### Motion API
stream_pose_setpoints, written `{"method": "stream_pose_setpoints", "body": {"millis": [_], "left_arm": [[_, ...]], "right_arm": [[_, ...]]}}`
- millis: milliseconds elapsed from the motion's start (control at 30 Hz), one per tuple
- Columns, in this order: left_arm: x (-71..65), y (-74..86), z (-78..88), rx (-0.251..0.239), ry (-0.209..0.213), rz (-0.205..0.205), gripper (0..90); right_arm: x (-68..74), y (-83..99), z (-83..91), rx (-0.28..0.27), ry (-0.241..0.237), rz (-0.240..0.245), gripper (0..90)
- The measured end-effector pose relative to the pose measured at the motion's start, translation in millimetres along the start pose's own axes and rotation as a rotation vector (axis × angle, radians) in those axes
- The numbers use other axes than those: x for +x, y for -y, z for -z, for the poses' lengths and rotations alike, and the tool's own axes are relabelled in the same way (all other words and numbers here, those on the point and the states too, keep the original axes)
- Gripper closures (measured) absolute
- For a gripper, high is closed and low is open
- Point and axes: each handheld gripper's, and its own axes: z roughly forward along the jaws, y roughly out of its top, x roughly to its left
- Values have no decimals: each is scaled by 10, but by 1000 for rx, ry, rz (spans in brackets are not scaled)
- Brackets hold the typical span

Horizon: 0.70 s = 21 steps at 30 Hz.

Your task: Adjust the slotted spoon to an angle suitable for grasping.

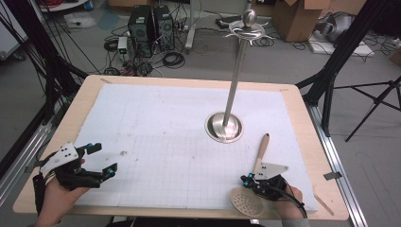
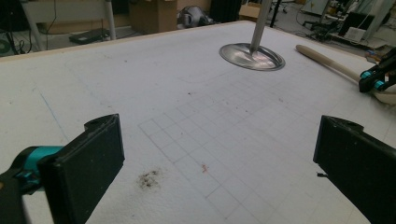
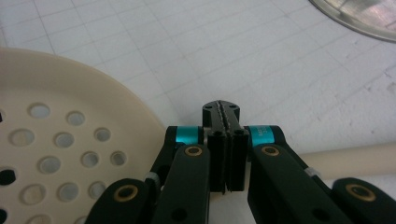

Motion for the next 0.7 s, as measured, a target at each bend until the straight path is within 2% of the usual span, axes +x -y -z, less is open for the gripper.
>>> {"method": "stream_pose_setpoints", "body": {"millis": [133, 367, 700], "left_arm": [[3, 0, -12, 2, 2, 1, 22], [0, -4, -49, 4, 7, 0, 22], [-3, -14, -106, 8, 22, 0, 22]], "right_arm": [[-24, 59, 64, 4, 7, 0, 900], [-65, 181, 180, 0, 15, -39, 900], [-124, 315, 319, 5, 23, -70, 900]]}}
